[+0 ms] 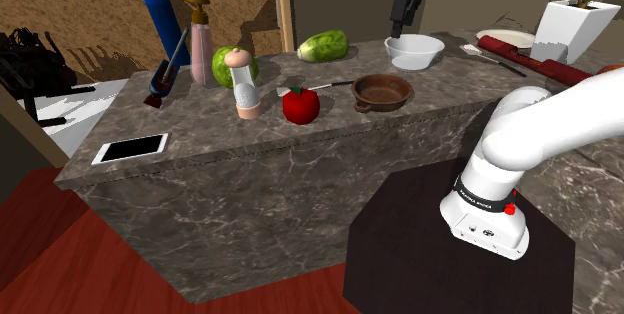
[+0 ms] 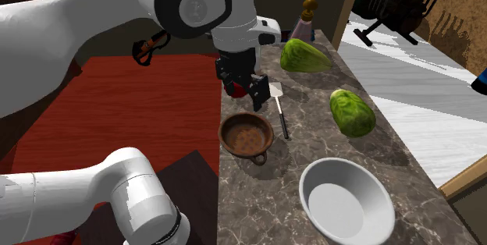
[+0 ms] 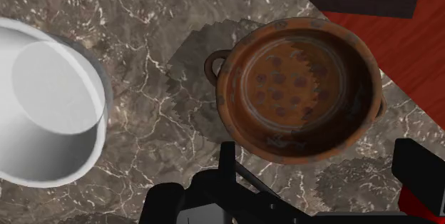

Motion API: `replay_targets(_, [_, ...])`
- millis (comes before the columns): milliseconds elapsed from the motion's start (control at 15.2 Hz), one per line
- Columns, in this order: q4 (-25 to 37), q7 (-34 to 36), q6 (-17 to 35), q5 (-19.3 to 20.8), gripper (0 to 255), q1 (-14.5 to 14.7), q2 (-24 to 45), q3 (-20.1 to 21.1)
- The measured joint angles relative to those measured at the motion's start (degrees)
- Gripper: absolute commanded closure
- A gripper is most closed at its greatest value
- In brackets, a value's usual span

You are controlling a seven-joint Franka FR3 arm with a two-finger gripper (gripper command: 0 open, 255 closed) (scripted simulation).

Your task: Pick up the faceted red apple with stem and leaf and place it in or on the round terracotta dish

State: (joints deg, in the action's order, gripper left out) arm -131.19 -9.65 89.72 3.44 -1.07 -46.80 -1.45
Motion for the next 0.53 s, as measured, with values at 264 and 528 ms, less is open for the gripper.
replay_targets(264, [0.43,1.84,1.69,-1.6,0,0.86,2.79,1.71])
replay_targets(528, [2.35,5.07,3.68,-4.34,0,2.38,7.83,4.8])
